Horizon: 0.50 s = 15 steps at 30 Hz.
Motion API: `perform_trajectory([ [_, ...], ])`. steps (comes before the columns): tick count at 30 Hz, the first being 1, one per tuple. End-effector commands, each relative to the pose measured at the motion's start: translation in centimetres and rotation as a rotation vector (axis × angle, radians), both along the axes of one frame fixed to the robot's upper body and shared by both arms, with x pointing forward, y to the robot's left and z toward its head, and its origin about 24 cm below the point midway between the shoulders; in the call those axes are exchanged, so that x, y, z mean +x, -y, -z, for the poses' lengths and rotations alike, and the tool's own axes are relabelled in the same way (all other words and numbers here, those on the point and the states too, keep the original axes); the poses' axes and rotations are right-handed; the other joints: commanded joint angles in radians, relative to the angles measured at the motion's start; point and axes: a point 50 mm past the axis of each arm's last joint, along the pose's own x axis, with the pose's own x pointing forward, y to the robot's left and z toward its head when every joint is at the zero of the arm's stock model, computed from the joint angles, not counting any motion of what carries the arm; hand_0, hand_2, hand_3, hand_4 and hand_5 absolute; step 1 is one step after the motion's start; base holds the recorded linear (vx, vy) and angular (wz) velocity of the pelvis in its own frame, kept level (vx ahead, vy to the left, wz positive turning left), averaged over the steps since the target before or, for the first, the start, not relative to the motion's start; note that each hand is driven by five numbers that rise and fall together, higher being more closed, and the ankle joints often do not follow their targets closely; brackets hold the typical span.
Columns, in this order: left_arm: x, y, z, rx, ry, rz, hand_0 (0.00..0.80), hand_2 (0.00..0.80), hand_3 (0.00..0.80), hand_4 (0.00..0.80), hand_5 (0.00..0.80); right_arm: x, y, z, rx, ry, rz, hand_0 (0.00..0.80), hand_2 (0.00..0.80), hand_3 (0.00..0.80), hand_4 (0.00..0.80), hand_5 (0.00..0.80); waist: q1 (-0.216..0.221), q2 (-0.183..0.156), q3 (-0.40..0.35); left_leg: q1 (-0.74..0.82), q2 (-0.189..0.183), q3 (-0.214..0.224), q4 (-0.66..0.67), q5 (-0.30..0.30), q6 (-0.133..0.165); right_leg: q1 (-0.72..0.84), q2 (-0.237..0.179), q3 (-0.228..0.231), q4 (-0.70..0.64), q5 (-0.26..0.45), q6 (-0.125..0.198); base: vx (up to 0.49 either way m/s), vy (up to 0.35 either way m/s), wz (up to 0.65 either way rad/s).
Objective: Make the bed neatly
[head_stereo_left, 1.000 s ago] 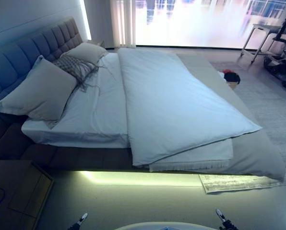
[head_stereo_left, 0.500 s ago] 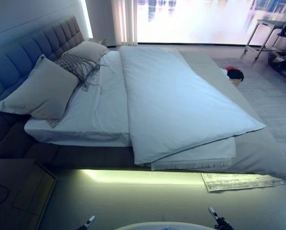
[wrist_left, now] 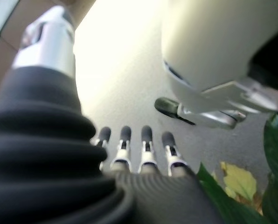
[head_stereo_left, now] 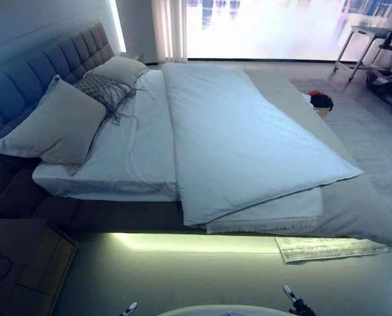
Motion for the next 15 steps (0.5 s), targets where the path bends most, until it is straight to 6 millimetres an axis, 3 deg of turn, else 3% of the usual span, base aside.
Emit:
perform_trajectory([
  [1,1.7,1.1,0.2,-0.025,0.025,0.0,0.0,0.0,0.0,0.0,0.0,2.5,0.7,-0.5,-0.034,0.01,-0.07,0.0,0.0,0.0,0.0,0.0,0.011,-0.016,0.057,-0.289,0.003,-0.123,0.382,0.204,-0.014,0.023,0.001,0.003,0.086,-0.068,-0.042,0.012,-0.033,-0.3],
  [4,1.5,1.6,0.3,-0.046,0.029,-0.039,0.0,0.0,0.0,0.0,0.0,2.6,1.3,-0.7,-0.063,0.002,-0.078,0.0,0.0,0.0,0.0,0.0,0.022,0.005,0.092,-0.327,-0.009,-0.127,0.323,0.245,-0.032,0.048,0.008,0.016,0.102,-0.088,-0.037,0.111,0.084,-0.44],
  [7,0.5,1.7,0.4,-0.032,0.006,-0.052,0.0,0.0,0.0,0.0,0.0,2.5,1.8,-0.9,-0.063,0.011,-0.078,0.0,0.0,0.0,0.0,0.0,0.041,0.036,0.094,-0.308,0.01,-0.121,0.047,0.295,-0.039,0.1,0.029,0.045,0.092,-0.12,-0.016,0.283,0.133,-0.33],
  [10,-0.5,1.3,0.4,-0.01,-0.018,-0.062,0.0,0.0,0.0,0.0,0.0,2.5,2.0,-1.0,-0.057,0.028,-0.063,0.0,0.0,0.0,0.0,0.0,0.067,0.041,0.083,-0.294,0.017,-0.137,-0.174,0.307,-0.043,0.176,0.03,0.085,0.064,-0.156,-0.001,0.304,0.114,-0.31],
  [15,-1.6,0.8,0.3,0.017,-0.031,-0.106,0.0,0.0,0.0,0.0,0.0,1.9,1.9,-0.8,-0.054,0.011,-0.067,0.0,0.0,0.0,0.0,0.0,0.078,0.043,0.043,-0.296,0.028,-0.095,-0.19,0.245,-0.034,0.257,-0.002,0.103,0.047,-0.217,0.02,0.312,0.169,-0.27],
])
